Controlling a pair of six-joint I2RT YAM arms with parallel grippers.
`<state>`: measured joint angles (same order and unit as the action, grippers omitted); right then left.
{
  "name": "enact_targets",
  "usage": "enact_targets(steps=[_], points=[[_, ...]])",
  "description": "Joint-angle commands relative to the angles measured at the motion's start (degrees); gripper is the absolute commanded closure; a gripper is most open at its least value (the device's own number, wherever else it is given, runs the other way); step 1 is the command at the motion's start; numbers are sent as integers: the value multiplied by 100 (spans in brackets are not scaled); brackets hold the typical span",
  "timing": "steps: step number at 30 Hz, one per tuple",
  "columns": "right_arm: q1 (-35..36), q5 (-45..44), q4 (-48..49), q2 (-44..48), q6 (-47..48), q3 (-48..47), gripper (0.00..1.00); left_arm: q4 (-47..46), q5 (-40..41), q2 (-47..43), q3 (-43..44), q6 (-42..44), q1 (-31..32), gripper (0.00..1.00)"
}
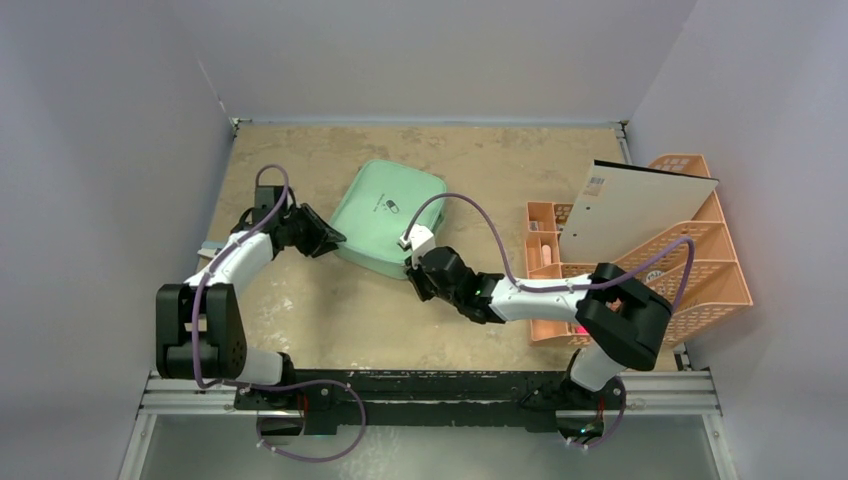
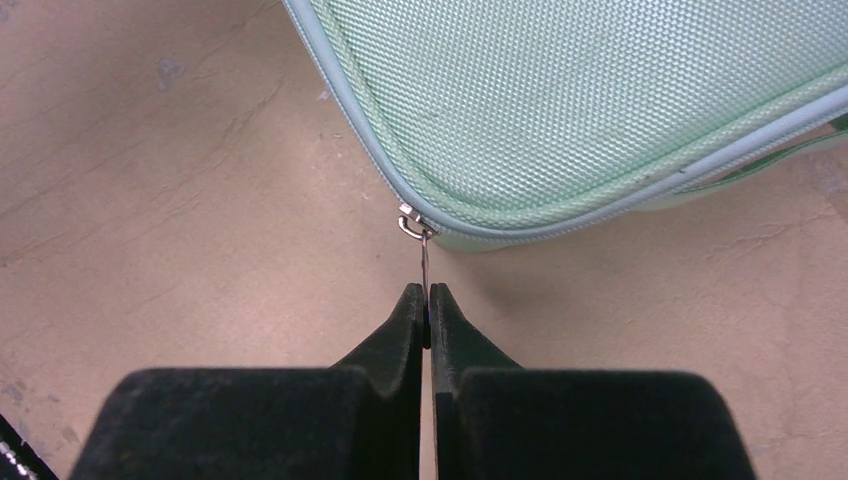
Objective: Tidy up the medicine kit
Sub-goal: Zip the medicine box at the center of the board.
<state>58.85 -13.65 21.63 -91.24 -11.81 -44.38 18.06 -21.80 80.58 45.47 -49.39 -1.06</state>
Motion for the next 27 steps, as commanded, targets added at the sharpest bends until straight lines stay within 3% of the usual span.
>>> enact_targets(steps=[1,8,15,22,27], points=[[-124,-61,-279,87,115,164,100,278,1052,280,281,546,-131,75],[-133,330,327,-83,188,30,100,203,417,358,890,700,-131,73],[-77,753,377,-527,-9,-693,100,1280,541,-595,1644,1289,-125,52],[145,937,269,-1026,-47,-1497,100,941,-401,-1003,769,1030,-127,51],[221,1095,202,-1409,-209,-2099,100,553,-498,-1025,84,869,-127,51]])
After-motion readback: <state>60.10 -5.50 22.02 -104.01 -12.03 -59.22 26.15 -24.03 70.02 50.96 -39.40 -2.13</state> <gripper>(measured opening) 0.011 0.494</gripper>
